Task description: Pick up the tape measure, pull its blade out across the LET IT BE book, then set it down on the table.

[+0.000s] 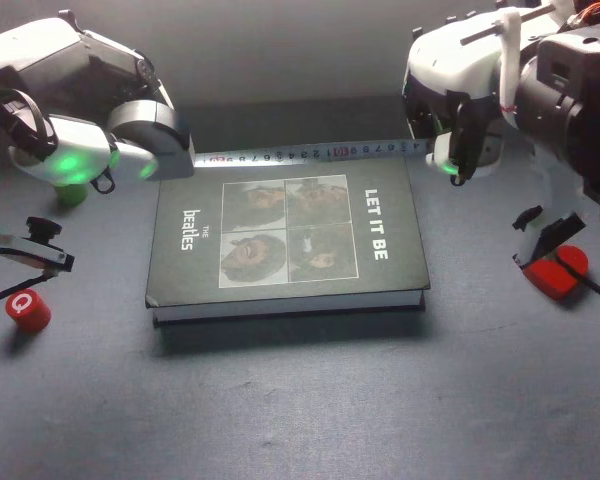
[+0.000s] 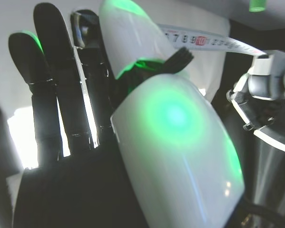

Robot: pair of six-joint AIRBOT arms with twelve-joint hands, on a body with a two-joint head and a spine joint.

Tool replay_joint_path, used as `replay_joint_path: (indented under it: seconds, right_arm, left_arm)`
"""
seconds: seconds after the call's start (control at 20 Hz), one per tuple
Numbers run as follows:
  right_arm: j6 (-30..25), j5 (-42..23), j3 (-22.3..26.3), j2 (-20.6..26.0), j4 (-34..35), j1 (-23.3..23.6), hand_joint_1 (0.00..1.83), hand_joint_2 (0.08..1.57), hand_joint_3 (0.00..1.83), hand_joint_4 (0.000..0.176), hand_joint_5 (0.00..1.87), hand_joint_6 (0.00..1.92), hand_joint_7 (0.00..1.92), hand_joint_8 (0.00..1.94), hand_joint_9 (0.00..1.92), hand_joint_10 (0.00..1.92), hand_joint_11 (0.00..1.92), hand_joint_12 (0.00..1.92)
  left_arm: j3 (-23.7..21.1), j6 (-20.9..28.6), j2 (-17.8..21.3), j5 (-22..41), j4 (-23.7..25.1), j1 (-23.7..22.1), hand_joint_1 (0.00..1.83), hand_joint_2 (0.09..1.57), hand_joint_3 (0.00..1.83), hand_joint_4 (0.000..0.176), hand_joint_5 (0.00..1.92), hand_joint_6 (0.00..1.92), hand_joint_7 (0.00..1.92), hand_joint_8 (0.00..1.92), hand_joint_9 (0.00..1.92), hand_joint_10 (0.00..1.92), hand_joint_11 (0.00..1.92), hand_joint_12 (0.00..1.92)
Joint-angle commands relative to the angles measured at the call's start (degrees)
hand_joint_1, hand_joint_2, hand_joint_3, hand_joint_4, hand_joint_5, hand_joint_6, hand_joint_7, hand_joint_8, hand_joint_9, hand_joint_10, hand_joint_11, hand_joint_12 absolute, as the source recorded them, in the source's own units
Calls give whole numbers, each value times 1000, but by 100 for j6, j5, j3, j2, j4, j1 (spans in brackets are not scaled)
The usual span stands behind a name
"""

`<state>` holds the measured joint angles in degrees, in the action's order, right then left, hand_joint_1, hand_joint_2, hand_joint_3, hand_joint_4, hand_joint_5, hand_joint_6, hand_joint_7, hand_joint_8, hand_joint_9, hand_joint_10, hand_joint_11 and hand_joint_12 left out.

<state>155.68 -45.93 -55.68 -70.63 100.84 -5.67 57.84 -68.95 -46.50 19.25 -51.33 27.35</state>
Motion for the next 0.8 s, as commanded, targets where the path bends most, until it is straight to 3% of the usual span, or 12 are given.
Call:
replay_joint_path:
  seconds: [0.0,0.15,0.25,0.45,0.5,0.75]
  right_arm:
    - [76,-141,4,98,-434,34,1181,1185,0,4,798,1215,908,1168,820,843,539,1386]
    - [118,-127,28,241,-437,15,1186,1185,0,0,783,1209,921,1173,813,841,537,1386]
    - [143,-107,57,342,-482,15,1181,1184,0,9,809,1200,902,1180,812,842,539,1386]
    - [191,47,127,617,-551,36,1182,1182,0,9,813,1194,904,1174,817,845,547,1389]
    - [211,77,132,661,-553,37,1185,1182,0,0,800,1199,915,1170,816,848,535,1404]
    - [329,366,137,1037,-651,-33,1189,1189,1,0,753,1249,932,1156,820,859,566,1405]
  left_arm:
    - [44,13,45,605,93,-87,1360,1170,0,0,824,1064,861,1235,804,1395,750,1288]
    - [56,13,44,615,93,-87,1358,1177,0,0,788,1093,860,1243,800,1408,731,1295]
    - [56,13,45,617,93,-88,1358,1178,0,0,791,1094,856,1246,800,1409,736,1299]
    - [55,13,50,616,90,-88,1360,1173,0,0,820,1066,858,1241,802,1401,732,1306]
    - [55,13,51,615,90,-88,1360,1173,0,0,815,1066,861,1238,801,1402,734,1307]
    - [54,13,52,615,89,-81,1359,1173,0,0,809,1085,866,1225,799,1403,731,1310]
